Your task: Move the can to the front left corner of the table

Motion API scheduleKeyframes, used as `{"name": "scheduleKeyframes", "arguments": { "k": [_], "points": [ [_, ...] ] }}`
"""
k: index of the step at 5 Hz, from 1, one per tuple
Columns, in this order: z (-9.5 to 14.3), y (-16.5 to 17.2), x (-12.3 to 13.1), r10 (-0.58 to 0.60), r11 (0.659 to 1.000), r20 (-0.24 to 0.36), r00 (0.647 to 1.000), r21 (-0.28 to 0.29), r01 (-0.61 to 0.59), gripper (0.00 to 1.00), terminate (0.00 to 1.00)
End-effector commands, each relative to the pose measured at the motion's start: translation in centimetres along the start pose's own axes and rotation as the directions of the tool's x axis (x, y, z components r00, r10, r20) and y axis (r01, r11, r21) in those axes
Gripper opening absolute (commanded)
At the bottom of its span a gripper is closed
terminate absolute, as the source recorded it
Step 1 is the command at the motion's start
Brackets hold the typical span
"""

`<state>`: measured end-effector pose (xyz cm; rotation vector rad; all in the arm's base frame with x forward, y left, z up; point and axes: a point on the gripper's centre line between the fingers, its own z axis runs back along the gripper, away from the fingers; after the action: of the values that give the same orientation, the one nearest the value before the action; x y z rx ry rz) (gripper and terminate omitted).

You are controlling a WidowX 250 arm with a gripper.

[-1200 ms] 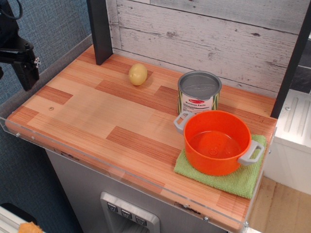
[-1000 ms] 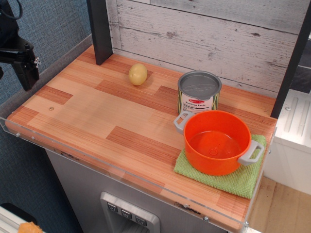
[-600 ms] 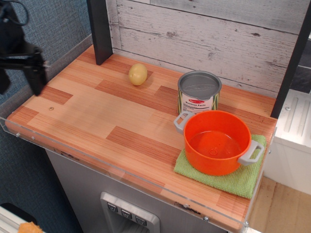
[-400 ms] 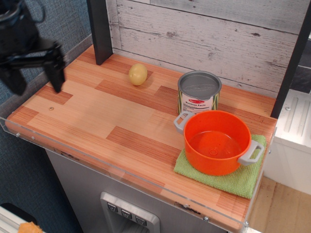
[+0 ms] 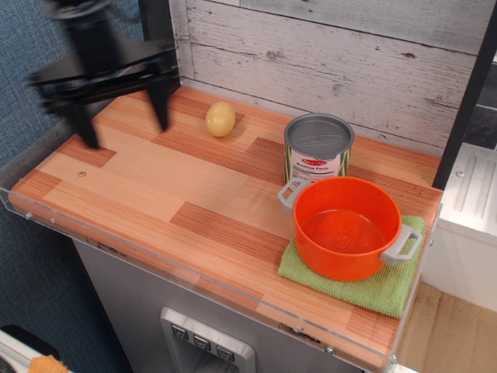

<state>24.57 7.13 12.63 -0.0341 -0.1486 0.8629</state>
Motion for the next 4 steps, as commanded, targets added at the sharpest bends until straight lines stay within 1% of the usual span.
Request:
{"name": "scheduleKeyframes", "arguments": {
  "k": [1,2,3,4],
  "points": [
    [1.5,-7.8,-1.5,0.132,0.987,-0.105,0.986,-0.079,-0.14,1.0,0.0],
    [1.4,-11.4,-2.1,0.28,0.945,-0.144,0.949,-0.134,-0.299,1.0,0.0],
    [-0.1,-14.1,-2.5,0.383,0.896,-0.197,0.903,-0.157,-0.414,1.0,0.0],
    [-1.0,-16.7,-2.8,0.435,0.874,-0.188,0.88,-0.147,-0.464,1.0,0.0]
  ]
}}
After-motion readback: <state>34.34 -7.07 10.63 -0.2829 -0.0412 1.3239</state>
